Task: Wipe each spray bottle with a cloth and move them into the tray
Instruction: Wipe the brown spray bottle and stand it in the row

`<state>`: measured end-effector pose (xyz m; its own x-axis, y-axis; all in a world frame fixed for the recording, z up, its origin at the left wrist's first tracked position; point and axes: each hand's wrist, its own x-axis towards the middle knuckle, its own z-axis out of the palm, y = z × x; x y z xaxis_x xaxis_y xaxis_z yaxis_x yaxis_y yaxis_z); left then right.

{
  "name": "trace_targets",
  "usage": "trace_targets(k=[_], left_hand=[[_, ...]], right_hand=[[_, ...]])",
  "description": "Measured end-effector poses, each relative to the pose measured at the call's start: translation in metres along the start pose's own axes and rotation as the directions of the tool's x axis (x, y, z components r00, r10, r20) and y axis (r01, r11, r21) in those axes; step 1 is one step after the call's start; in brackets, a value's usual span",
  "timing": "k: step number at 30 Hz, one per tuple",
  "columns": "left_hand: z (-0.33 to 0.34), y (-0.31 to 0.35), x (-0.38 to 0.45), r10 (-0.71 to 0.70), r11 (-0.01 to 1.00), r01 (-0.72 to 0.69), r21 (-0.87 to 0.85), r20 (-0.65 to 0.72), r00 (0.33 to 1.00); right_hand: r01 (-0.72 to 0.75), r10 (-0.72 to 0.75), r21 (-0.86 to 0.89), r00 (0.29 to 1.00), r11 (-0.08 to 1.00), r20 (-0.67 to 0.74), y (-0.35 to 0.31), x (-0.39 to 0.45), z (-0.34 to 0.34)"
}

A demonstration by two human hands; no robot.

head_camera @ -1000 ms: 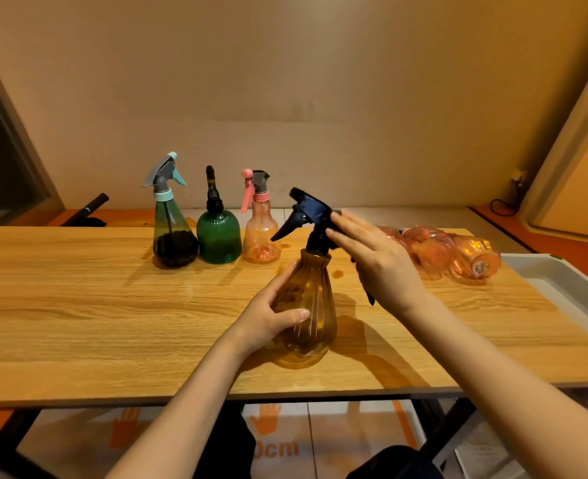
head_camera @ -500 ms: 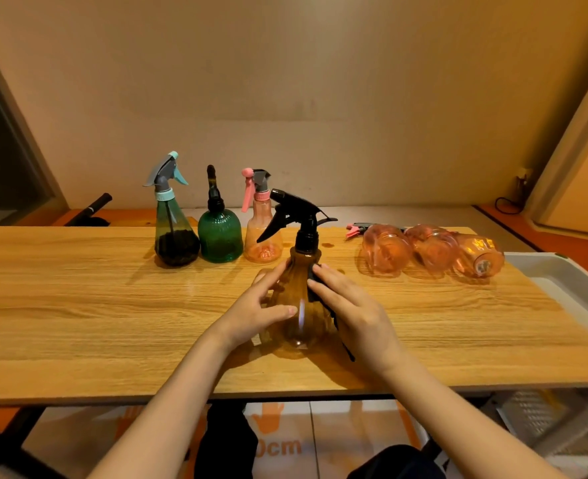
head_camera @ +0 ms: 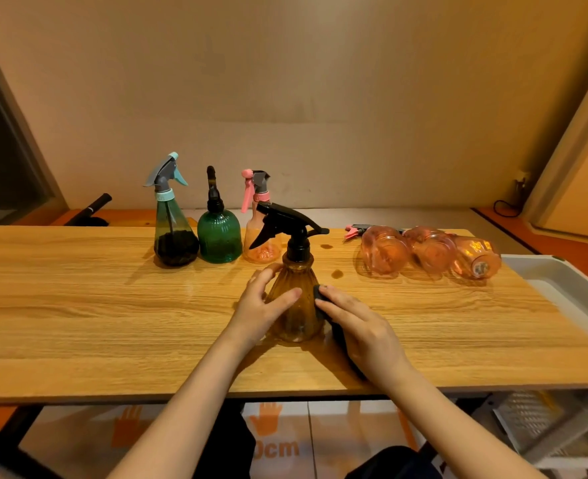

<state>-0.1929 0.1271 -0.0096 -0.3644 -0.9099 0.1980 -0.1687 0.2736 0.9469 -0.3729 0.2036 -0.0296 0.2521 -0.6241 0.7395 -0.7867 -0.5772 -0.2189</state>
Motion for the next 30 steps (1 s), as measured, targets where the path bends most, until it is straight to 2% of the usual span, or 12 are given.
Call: trace_targets(k=[3,6,10,15,24,27,30], left_hand=[[0.013,-0.002,0.006,0.035,0.998,-0.027,0.061,-0.145,0.989],[0.02,0.005,0.009,0.063,0.995,-0.047,0.092,-0.188,0.98],[0.021,0.014,0.009,0.086,0.996,-0.089,-0.019,-0.101,0.991],[0.023,0.007,0.007,0.117,0.991,-0.108,0.074,-0.137,0.984],[0.009,0.014,0.005,0.135,0.976,-0.137,-0.171,-0.026,0.991],[0.007,0.016,0.006,0.113,0.988,-0.11,-0.11,0.021,0.993],[0.007,0.012,0.007,0.145,0.989,-0.145,-0.012,0.007,0.989]], right_hand=[[-0.16,0.167,0.077,0.981,0.984,-0.095,-0.001,0.009,-0.006],[-0.232,0.247,0.111,0.956,0.966,-0.157,0.0,0.017,-0.009],[-0.235,0.25,0.113,0.957,0.965,-0.149,-0.001,0.021,-0.009],[-0.231,0.248,0.146,0.963,0.962,-0.109,-0.007,0.021,-0.006],[-0.253,0.277,0.156,0.946,0.955,-0.166,-0.004,0.025,-0.014],[-0.249,0.271,0.149,0.95,0.957,-0.153,-0.006,0.026,-0.011],[-0.244,0.263,0.144,0.955,0.959,-0.136,-0.007,0.024,-0.007]])
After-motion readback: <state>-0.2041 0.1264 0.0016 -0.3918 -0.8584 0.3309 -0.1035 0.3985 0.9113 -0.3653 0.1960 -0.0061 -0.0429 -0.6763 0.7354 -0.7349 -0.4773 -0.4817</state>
